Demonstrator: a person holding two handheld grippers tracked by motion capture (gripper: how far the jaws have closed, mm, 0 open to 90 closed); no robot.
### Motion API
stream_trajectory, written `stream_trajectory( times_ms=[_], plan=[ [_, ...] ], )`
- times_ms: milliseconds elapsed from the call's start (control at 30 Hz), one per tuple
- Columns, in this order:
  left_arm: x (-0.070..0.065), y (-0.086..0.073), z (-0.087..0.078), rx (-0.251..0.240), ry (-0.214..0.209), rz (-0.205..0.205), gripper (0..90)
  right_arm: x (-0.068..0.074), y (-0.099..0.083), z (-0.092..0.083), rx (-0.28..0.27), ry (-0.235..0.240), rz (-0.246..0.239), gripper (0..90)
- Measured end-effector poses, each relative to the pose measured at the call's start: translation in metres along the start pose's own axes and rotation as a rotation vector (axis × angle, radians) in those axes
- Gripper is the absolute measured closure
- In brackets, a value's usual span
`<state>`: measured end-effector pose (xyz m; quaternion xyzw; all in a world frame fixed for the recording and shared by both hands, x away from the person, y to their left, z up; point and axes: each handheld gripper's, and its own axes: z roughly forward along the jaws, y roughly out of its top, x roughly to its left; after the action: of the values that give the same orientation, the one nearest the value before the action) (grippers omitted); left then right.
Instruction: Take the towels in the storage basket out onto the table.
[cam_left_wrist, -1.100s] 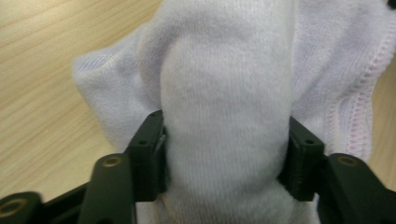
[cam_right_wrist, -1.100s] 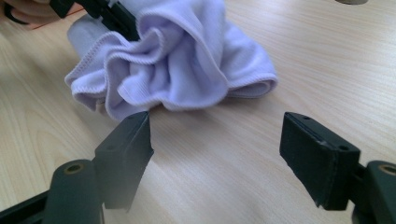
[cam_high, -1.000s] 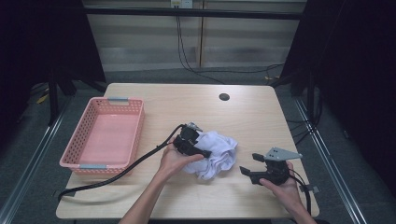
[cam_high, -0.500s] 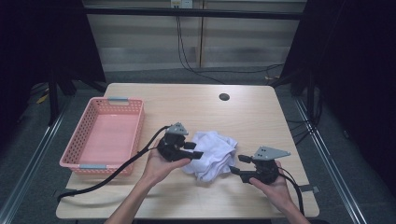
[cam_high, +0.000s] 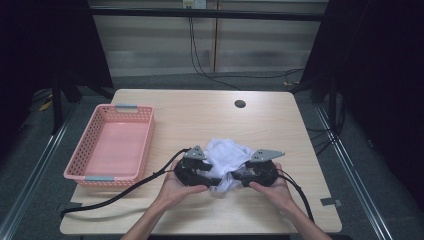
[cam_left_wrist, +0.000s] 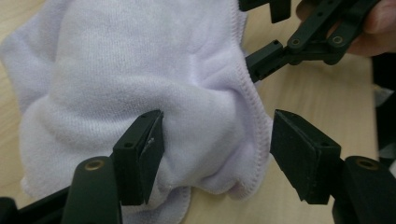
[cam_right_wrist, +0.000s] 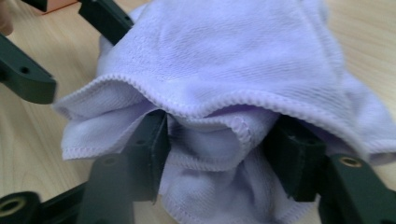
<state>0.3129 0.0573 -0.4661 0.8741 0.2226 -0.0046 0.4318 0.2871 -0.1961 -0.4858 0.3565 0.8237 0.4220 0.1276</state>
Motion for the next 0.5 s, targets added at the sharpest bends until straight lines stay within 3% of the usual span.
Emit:
stream_trajectory(
  times_ms=[67, 100, 133, 200, 233, 333, 400, 500],
  plan=[
    [-0.002, 0.000, 0.005, 0.013, 0.021, 0.016, 35.1, 0.002, 0.000, 0.001, 0.004, -0.012, -0.011, 53.5],
    [-0.003, 0.000, 0.007, 0.030, 0.063, 0.036, 41.0, 0.002, 0.000, 0.001, 0.000, -0.009, -0.011, 59.3],
    [-0.004, -0.001, 0.009, 0.035, 0.098, 0.052, 56.0, 0.002, 0.001, -0.001, -0.012, -0.012, -0.011, 65.3],
    [-0.005, -0.002, 0.010, 0.056, 0.137, 0.098, 72.5, 0.001, 0.003, -0.005, -0.027, 0.001, 0.006, 74.0],
    [-0.006, -0.003, 0.010, 0.054, 0.142, 0.097, 79.6, 0.001, 0.004, -0.007, -0.034, 0.005, 0.009, 76.0],
    [-0.006, -0.001, 0.006, 0.049, 0.140, 0.094, 84.5, 0.002, 0.006, -0.011, -0.040, 0.013, 0.015, 78.1],
    [-0.004, 0.001, -0.001, 0.009, 0.117, 0.061, 85.0, 0.001, 0.008, -0.014, -0.048, 0.010, 0.017, 78.2],
    [-0.003, 0.007, -0.018, -0.046, 0.120, 0.043, 85.3, -0.005, 0.012, -0.025, -0.085, -0.002, 0.035, 78.2]
  ],
)
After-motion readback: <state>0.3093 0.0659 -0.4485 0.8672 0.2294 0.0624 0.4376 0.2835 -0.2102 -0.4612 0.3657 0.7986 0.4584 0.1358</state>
